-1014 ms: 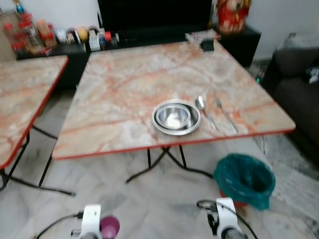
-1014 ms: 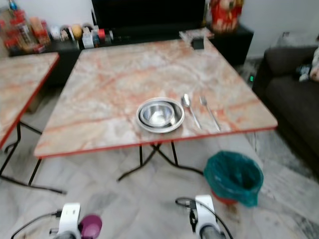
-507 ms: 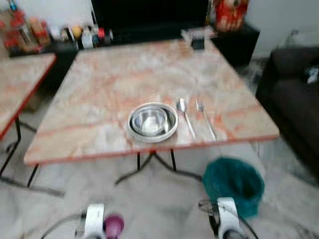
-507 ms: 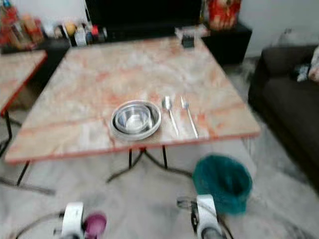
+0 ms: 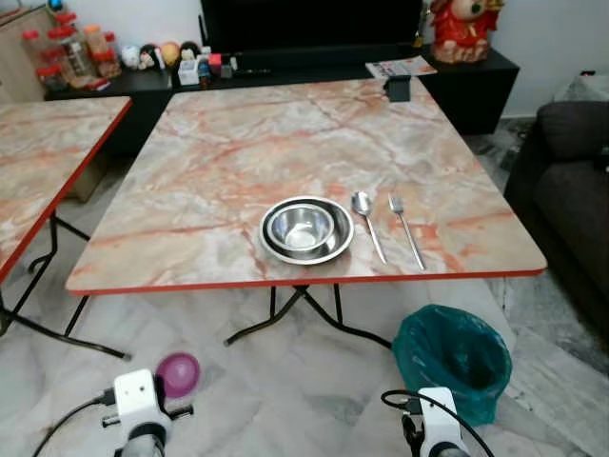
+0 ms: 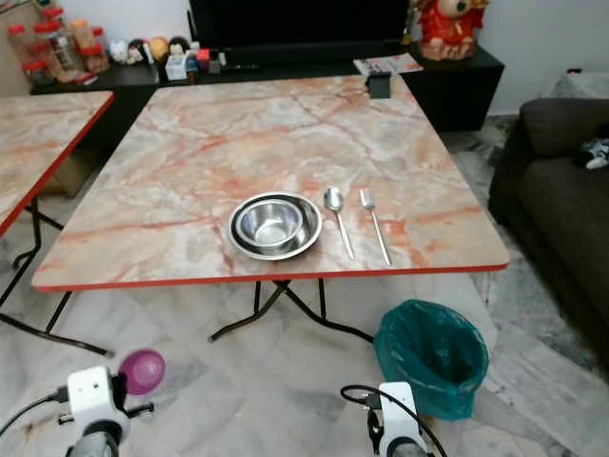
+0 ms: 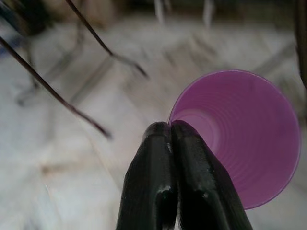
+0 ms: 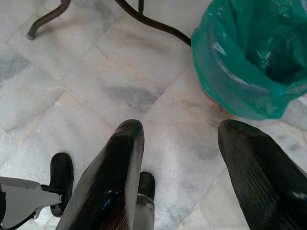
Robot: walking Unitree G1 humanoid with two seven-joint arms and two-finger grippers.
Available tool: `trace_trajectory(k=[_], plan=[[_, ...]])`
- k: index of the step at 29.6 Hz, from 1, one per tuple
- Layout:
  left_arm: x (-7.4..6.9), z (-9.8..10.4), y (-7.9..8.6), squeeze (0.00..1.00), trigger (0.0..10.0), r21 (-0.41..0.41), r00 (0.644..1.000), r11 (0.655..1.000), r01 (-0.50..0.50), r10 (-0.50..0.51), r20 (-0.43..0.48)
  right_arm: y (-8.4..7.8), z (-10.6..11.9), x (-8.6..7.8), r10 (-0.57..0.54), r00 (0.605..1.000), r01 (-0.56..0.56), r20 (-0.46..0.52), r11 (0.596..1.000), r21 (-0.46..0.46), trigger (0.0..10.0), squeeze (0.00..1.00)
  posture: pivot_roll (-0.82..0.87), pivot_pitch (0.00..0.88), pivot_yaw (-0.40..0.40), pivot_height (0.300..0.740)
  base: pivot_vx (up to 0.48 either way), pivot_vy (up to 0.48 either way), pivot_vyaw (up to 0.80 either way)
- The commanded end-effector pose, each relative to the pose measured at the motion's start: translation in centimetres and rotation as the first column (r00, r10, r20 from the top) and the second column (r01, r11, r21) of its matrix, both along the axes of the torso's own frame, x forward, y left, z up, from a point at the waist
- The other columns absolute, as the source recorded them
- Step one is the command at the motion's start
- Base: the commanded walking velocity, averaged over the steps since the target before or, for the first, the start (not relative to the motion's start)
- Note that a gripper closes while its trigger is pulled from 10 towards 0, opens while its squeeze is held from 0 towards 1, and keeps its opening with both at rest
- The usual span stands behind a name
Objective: Setting the table
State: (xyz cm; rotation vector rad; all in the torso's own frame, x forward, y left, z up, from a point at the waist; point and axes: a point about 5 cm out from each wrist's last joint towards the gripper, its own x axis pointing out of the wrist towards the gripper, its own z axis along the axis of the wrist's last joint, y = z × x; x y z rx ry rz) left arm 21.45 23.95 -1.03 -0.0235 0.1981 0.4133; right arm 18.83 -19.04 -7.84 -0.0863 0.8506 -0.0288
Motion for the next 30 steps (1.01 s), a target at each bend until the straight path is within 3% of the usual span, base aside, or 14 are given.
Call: trace_trajectory(k=[1, 3, 5, 9, 13, 16, 18, 19, 21, 22, 25, 29, 30], plan=[[0.4, 2.2, 1.5, 0.00, 10.0, 0.049, 0.989, 0.994, -0.099, 0.093, 0.118, 0.1, 0.1, 0.3, 0.006, 1.000, -0.006, 0.008, 1.000, -0.001, 10.0, 0.00, -0.01, 0.043, 0.047, 0.740, 0.000, 0.000, 0.00], [1.2, 4.0, 2.1, 0.00, 10.0, 0.069, 0.969, 0.986, -0.152, 0.135, 0.205, 0.1, 0.2, 0.3, 0.009, 1.000, -0.009, 0.008, 1.000, -0.004, 10.0, 0.00, 0.00, 0.039, 0.041, 0.740, 0.000, 0.000, 0.00], [1.4, 4.6, 2.3, 0.00, 10.0, 0.080, 0.964, 0.984, -0.157, 0.136, 0.228, 0.2, 0.2, 0.4, 0.009, 1.000, -0.009, 0.008, 1.000, -0.004, 10.0, 0.00, 0.00, 0.039, 0.041, 0.740, 0.000, 0.000, 0.00], [2.6, 7.4, 2.6, 0.00, 10.0, 0.171, 0.943, 0.973, -0.154, 0.093, 0.319, 0.3, 0.2, 0.4, 0.019, 1.000, -0.019, 0.008, 1.000, -0.006, 10.0, 0.00, 0.00, 0.036, 0.042, 0.740, 0.000, 0.000, 0.00], [4.0, 11.5, 3.2, 0.00, 10.0, 0.238, 0.897, 0.954, -0.181, 0.061, 0.438, 0.4, 0.2, 0.5, 0.014, 1.000, -0.014, 0.011, 1.000, -0.007, 10.0, 0.00, 0.00, 0.029, 0.047, 0.740, 0.000, 0.000, 0.00], [4.2, 12.3, 3.2, 0.00, 10.0, 0.255, 0.890, 0.949, -0.183, 0.050, 0.454, 0.4, 0.2, 0.5, 0.013, 1.000, -0.013, 0.012, 1.000, -0.007, 10.0, 0.00, 0.00, 0.029, 0.047, 0.740, 0.000, 0.000, 0.00], [5.8, 14.8, 2.3, 0.00, 10.0, 0.240, 0.863, 0.964, -0.112, -0.025, 0.504, 0.4, 0.2, 0.6, 0.009, 1.000, -0.009, 0.013, 1.000, -0.005, 10.0, 0.00, 0.00, 0.030, 0.050, 0.740, 0.000, 0.000, 0.00], [7.4, 16.0, 0.7, 0.00, 10.0, 0.210, 0.853, 0.977, 0.023, -0.129, 0.506, 0.4, 0.3, 0.6, 0.006, 1.000, -0.006, 0.014, 1.000, -0.004, 10.0, 0.00, 0.00, 0.030, 0.053, 0.740, 0.000, 0.000, 0.00], [8.4, 16.3, -0.7, 0.00, 10.0, 0.204, 0.848, 0.972, 0.113, -0.202, 0.490, 0.5, 0.3, 0.7, 0.005, 1.000, -0.005, 0.015, 1.000, -0.003, 10.0, 0.00, -0.01, 0.029, 0.057, 0.740, 0.000, 0.000, 0.00], [9.1, 16.5, -2.0, 0.00, 10.0, 0.158, 0.836, 0.969, 0.192, -0.245, 0.491, 0.5, 0.3, 0.7, 0.000, 1.000, 0.000, 0.018, 1.000, 0.000, 10.0, 0.00, -0.01, 0.029, 0.057, 0.740, 0.000, 0.000, 0.00], [9.8, 16.6, -3.2, 0.00, 10.0, 0.138, 0.831, 0.960, 0.243, -0.280, 0.481, 0.5, 0.3, 0.7, -0.008, 1.000, 0.008, 0.022, 1.000, 0.004, 10.0, 0.00, -0.02, 0.028, 0.061, 0.740, 0.000, 0.000, 0.00], [12.2, 16.2, -7.3, 0.00, 10.0, 0.012, 0.823, 0.916, 0.402, -0.366, 0.435, 0.6, 0.4, 0.8, -0.008, 1.000, 0.008, 0.025, 1.000, 0.001, 10.0, 0.00, -0.03, 0.022, 0.066, 0.740, 0.000, 0.000, 0.00], [12.3, 16.2, -7.5, 0.00, 10.0, 0.002, 0.822, 0.911, 0.413, -0.374, 0.429, 0.6, 0.4, 0.9, -0.008, 1.000, 0.008, 0.025, 1.000, 0.001, 10.0, 0.00, -0.03, 0.022, 0.066, 0.740, 0.000, 0.000, 0.00]])
